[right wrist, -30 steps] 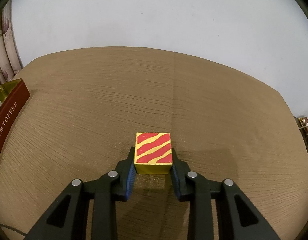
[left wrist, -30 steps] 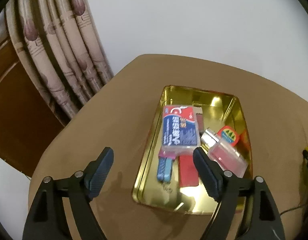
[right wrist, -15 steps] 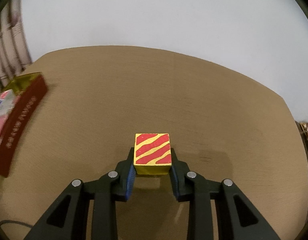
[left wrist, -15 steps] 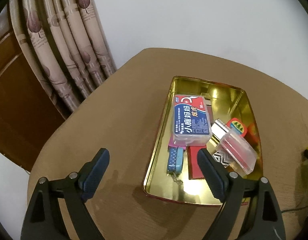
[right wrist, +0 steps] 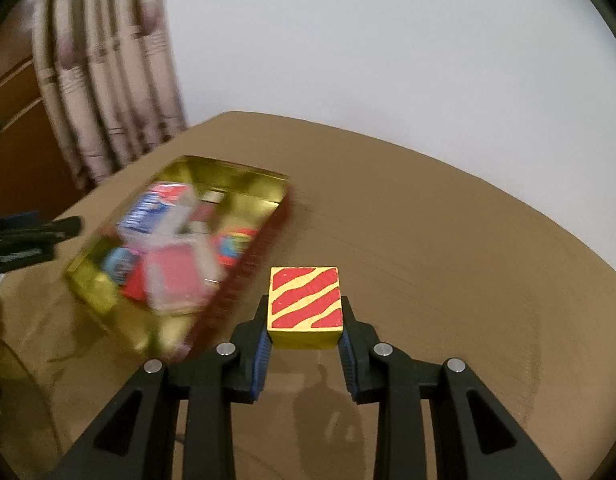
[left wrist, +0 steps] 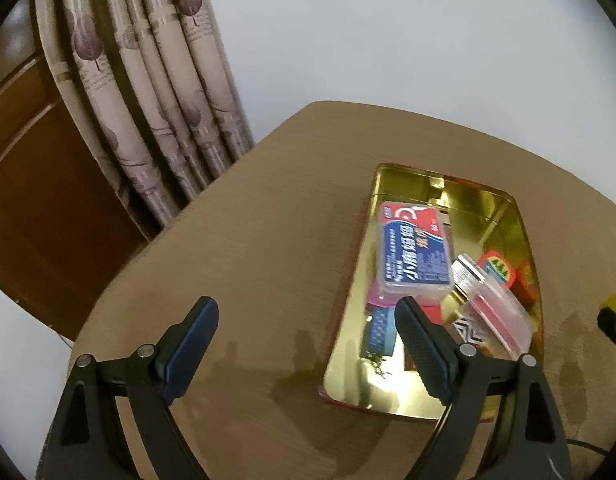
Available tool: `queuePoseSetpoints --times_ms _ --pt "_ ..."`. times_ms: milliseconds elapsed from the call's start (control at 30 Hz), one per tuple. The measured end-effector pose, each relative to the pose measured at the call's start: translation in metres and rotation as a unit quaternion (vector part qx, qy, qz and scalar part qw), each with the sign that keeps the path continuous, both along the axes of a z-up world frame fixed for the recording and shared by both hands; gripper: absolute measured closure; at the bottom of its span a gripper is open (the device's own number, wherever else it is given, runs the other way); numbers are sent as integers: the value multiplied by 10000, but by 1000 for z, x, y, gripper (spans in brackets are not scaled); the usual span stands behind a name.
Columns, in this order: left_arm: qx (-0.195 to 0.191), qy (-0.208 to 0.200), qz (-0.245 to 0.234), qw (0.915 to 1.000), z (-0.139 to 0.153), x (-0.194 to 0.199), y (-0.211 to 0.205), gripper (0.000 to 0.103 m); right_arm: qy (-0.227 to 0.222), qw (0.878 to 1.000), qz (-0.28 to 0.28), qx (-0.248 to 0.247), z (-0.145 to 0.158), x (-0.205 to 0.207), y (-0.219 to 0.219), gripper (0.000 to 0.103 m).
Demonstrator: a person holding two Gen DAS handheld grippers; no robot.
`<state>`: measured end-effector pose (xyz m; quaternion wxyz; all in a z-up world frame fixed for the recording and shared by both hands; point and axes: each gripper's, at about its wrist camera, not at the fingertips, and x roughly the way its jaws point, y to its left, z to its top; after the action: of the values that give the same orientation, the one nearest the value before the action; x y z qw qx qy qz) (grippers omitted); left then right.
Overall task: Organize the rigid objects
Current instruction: 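Carry the striped cube into the gold tin and lower it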
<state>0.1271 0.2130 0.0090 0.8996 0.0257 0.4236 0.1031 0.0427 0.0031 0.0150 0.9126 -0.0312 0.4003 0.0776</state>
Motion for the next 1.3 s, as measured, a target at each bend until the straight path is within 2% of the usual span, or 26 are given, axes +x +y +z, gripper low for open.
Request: queuePoseSetpoints --times_ms 267,400,567,900,1300 --pt "-122 -36 206 9997 3 2 13 15 49 9965 796 260 6 0 65 73" --pt "-136 -52 256 9996 3 3 15 15 158 9931 1135 236 -3 7 99 73" --pt "-162 -5 236 9996 1 4 14 14 327 9900 1367 129 -17 6 120 73" --pt "-174 30 184 9997 1 4 14 14 510 9921 1140 -85 -43 22 116 73" --pt "-199 45 200 9996 -2 5 13 14 487 9962 716 -135 -52 52 106 73"
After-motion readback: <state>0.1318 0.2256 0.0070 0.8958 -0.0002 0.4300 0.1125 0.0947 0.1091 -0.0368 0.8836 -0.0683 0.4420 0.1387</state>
